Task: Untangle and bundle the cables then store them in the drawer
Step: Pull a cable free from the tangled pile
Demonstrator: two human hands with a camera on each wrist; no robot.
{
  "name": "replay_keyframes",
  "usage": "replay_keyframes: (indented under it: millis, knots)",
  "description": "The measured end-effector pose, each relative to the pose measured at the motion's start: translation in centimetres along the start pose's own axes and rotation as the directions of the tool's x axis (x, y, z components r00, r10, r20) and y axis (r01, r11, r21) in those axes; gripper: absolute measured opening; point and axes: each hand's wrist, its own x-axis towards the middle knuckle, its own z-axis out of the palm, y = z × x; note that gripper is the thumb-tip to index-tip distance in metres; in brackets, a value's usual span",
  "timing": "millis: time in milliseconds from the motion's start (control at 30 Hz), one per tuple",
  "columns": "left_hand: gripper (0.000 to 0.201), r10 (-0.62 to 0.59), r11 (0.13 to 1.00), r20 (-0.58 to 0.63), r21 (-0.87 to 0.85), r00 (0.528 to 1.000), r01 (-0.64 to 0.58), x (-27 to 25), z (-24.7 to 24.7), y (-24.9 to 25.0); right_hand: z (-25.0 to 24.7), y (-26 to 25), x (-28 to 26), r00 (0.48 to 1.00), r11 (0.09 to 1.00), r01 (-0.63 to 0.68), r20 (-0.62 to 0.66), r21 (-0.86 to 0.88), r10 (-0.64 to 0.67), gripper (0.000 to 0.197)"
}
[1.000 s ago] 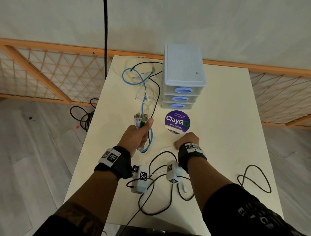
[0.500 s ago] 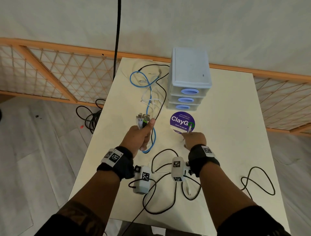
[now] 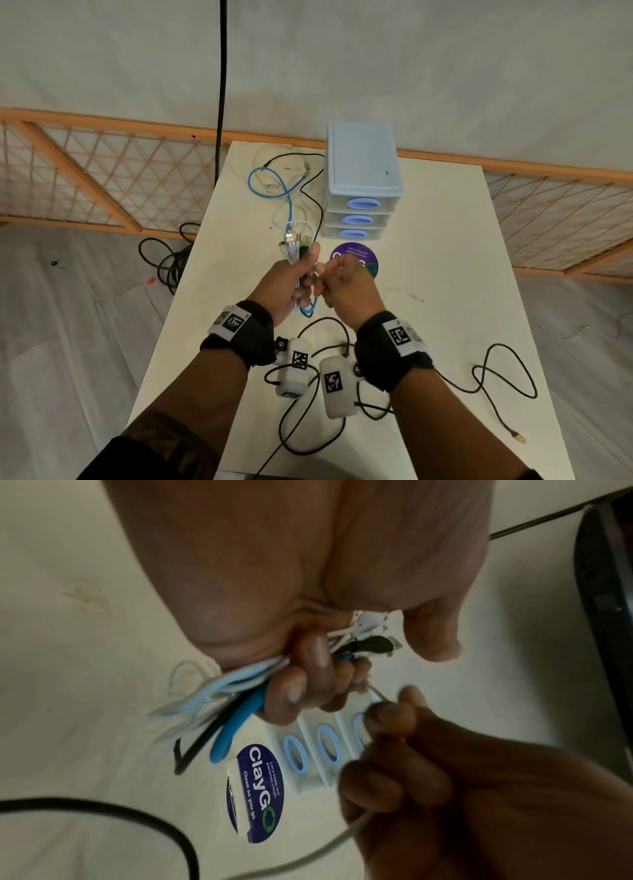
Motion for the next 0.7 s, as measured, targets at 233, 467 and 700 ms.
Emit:
replay_keyframes:
  millis: [233, 467, 700]
  knots:
    - [0.035, 0.044, 0.990, -0.140, 0.138, 0.989, -0.025, 1.1, 0.4, -0.8, 0.9, 1.3, -0.3, 0.997, 0.995, 0.008, 0.076, 0.102, -0.015, 0.017]
    - [0.031, -0.015, 0.939, -0.295, -0.334, 0.955, -0.088, 1.8, 0.8, 0.8, 1.0, 3.5, -1.1, 0.967, 0.992, -0.113, 0.235, 0.061, 0.096, 0.041]
    - [0.041, 0.073, 0.987, -0.153, -0.131, 0.986, -0.093, 1.0, 0.2, 1.0, -0.1, 3.5, -0.3, 0.942, 0.857, -0.322, 0.231, 0.402, 0.245, 0.042]
